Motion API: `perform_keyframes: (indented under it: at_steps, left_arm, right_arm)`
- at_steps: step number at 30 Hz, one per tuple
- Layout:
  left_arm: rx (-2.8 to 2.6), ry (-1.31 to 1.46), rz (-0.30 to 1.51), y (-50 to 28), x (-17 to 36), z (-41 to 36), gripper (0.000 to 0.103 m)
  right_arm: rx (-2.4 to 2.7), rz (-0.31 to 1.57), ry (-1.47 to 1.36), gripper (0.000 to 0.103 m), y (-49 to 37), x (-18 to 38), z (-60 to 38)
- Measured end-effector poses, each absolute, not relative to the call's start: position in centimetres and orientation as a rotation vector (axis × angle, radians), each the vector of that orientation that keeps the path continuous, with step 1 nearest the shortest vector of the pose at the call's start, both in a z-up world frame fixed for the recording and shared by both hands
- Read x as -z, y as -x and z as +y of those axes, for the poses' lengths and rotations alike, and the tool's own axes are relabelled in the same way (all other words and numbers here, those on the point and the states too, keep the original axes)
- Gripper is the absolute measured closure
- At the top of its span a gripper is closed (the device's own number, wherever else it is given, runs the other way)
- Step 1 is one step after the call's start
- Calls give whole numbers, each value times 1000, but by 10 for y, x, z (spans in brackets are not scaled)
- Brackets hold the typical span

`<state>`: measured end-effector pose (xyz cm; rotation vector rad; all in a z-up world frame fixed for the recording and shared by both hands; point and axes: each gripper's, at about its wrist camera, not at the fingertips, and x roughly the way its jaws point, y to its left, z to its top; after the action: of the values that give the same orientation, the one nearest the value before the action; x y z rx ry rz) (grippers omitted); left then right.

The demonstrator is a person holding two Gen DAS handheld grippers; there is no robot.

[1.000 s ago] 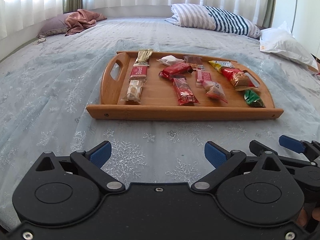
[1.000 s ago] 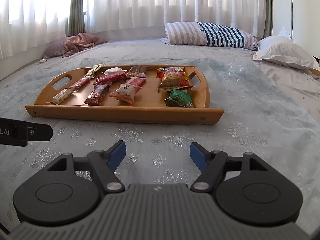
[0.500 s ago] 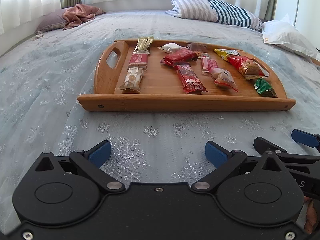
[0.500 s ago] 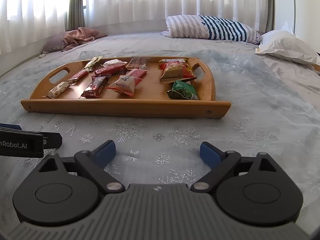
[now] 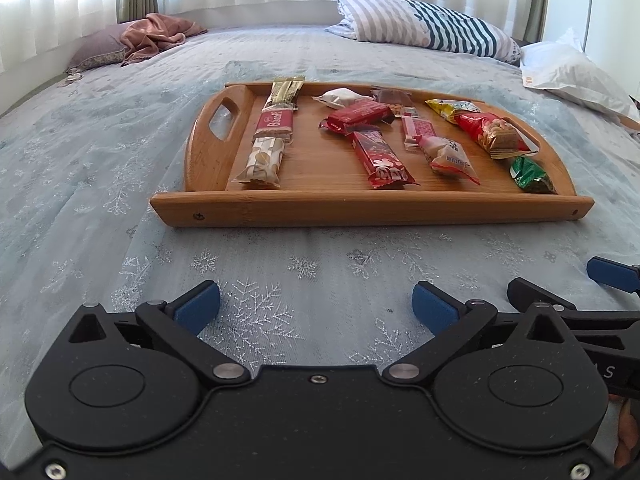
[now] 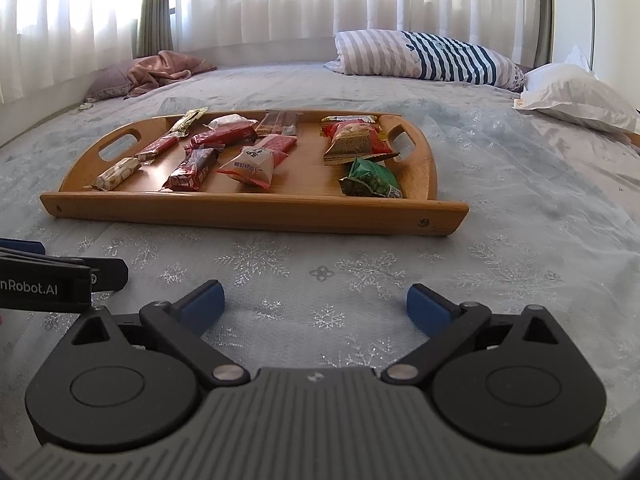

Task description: Organize snacks

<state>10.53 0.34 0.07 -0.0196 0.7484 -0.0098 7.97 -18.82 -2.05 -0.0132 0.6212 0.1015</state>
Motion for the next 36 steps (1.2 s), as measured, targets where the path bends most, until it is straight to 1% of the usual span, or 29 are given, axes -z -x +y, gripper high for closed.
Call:
perform_keyframes:
  at_steps: [36]
  left_arm:
    - [12, 38, 765, -109, 2, 6, 0]
  right_arm:
    - [-102, 620, 16, 0, -79, 21, -187]
